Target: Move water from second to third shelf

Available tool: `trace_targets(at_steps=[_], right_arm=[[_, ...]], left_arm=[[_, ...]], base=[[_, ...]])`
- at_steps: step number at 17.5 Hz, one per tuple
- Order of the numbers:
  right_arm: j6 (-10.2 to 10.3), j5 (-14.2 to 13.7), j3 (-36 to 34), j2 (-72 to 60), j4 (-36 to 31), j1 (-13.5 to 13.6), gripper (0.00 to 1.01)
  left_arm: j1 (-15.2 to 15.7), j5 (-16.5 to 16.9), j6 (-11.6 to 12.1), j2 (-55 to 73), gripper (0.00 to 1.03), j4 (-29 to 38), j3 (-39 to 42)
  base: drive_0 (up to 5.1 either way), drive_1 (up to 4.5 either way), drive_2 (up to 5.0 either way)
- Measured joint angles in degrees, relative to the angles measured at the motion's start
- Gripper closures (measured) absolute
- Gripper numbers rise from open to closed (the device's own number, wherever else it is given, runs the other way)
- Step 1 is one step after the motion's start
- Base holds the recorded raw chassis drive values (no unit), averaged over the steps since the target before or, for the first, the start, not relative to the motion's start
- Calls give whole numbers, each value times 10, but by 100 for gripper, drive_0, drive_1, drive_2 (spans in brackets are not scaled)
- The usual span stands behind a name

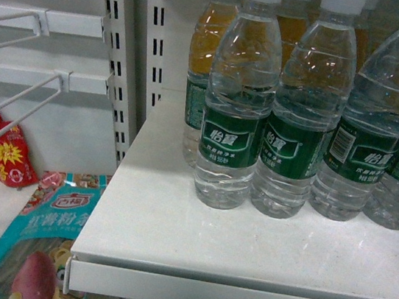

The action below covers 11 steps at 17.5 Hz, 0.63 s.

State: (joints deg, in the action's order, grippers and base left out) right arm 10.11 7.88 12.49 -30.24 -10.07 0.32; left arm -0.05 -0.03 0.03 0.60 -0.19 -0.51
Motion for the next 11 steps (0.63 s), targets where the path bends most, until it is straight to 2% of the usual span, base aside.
trace_targets(at_steps=[1,2,3,4,5,11], right_arm=[[-28,21,-35,-30,-9,27,64],[-43,2,-48,-116,-83,41,64],[-49,-15,-48,-190,-158,76,64],[-59,-48,-47,-274,-225,117,64],[-62,-64,-38,-315,-260,133,64],[-61,-74,-17,-352,-293,140,64]], left_arm=[[0,0,0,0,5,0,0],[0,0,0,0,5,0,0],[0,0,0,0,5,0,0],[0,0,0,0,5,0,0],[0,0,0,0,5,0,0],[0,0,0,0,5,0,0]], base=[[0,0,0],[0,0,0],[0,0,0],[0,0,0],[0,0,0],[0,0,0]])
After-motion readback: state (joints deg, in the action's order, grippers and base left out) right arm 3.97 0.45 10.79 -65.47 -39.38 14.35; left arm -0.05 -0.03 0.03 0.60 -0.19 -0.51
